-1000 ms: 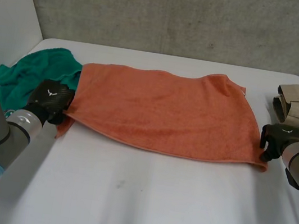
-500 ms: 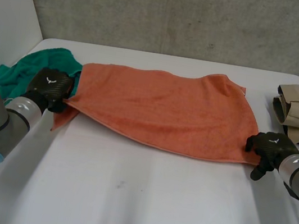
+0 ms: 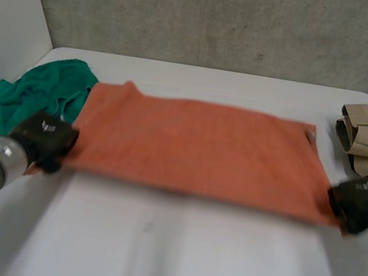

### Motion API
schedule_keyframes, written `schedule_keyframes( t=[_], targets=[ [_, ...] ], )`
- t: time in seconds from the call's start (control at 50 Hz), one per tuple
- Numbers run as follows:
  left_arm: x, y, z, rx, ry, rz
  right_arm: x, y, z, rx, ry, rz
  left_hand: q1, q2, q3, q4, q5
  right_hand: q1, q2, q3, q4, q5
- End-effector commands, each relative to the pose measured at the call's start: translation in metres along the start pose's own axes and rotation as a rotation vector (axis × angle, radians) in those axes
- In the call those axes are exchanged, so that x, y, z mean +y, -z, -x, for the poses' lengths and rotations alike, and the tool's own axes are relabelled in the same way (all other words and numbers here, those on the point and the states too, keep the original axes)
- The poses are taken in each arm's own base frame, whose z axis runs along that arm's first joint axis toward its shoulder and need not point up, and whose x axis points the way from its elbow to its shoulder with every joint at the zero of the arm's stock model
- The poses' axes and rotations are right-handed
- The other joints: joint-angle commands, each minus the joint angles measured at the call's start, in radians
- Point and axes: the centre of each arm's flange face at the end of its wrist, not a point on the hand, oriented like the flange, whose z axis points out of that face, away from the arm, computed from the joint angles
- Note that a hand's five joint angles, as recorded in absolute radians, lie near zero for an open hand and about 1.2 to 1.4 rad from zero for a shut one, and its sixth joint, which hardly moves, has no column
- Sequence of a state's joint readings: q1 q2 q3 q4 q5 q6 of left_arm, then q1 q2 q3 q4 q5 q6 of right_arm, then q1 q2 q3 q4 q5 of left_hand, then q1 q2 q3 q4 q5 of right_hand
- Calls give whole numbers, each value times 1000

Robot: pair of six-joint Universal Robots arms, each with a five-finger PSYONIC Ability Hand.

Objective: Fold the laundry.

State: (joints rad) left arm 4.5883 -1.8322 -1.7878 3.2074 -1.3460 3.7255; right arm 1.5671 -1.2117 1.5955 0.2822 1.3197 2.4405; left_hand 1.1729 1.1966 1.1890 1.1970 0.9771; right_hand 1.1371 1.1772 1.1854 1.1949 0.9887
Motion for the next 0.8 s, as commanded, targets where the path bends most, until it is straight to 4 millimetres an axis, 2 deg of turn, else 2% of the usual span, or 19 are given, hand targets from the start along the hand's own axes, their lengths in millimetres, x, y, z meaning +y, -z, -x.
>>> schedule_keyframes(
  t=[0.02,0.06,0.12,0.18,0.2,0.22,0.28,0.3,0.34,0.36,0.38,0.4,0.42,0.44,0.48,0.56,0.64,0.76,0.8],
  targets=[
    [20,74,-22,242,-162,325,16,57,3,-245,200,271,223,200,207,199,245,259,219,211,201,233],
    [21,75,-24,271,-199,335,14,55,4,-233,213,261,223,200,207,199,245,259,219,211,201,233],
    [19,59,-23,259,-245,294,6,46,8,-185,228,205,223,200,207,199,245,259,219,211,201,233],
    [6,27,-20,189,-278,184,-4,26,9,-126,225,133,223,200,207,199,245,259,219,211,201,233],
    [1,19,-17,161,-285,153,-9,21,8,-102,227,105,223,200,207,199,245,259,219,211,201,233],
    [-13,2,-10,94,-299,86,-21,11,5,-48,231,47,223,200,207,199,245,259,219,211,201,233],
    [-41,-22,4,-20,-313,-39,-45,1,-7,66,222,-51,223,200,207,199,245,259,219,211,201,233],
    [-66,-36,16,-106,-324,-145,-66,-2,-19,163,208,-140,223,200,207,199,245,259,219,211,201,233],
    [-97,-46,30,-196,-335,-280,-91,-3,-35,274,183,-255,223,200,207,199,245,259,219,211,201,233],
    [-127,-51,45,-280,-339,-402,-116,1,-51,377,151,-374,223,200,207,199,245,259,219,211,201,233],
    [-158,-51,60,-364,-339,-537,-141,8,-67,475,110,-504,223,200,207,199,245,259,219,211,201,233],
    [-173,-49,68,-402,-329,-600,-156,16,-77,535,84,-589,223,200,207,199,245,259,219,211,201,233],
    [-205,-40,87,-495,-289,-748,-172,29,-87,597,53,-692,223,200,207,199,245,259,219,211,201,233],
    [-220,-34,97,-528,-245,-827,-189,44,-96,658,26,-807,223,200,207,199,245,259,219,211,201,233],
    [-236,-26,111,-557,-164,-921,-206,62,-105,725,8,-934,223,200,207,199,245,259,219,211,201,233],
    [-232,-27,118,-522,-63,-919,-209,66,-104,724,16,-948,223,200,207,199,245,259,219,211,201,233],
    [-219,-32,115,-486,-38,-865,-198,57,-94,647,18,-867,223,200,207,199,245,259,219,211,201,233],
    [-181,-50,99,-411,-43,-774,-168,33,-67,500,18,-713,223,200,207,199,245,259,219,211,201,233],
    [-162,-59,91,-377,-44,-733,-155,21,-57,450,21,-666,223,200,207,199,245,259,219,211,201,233]
  ],
)
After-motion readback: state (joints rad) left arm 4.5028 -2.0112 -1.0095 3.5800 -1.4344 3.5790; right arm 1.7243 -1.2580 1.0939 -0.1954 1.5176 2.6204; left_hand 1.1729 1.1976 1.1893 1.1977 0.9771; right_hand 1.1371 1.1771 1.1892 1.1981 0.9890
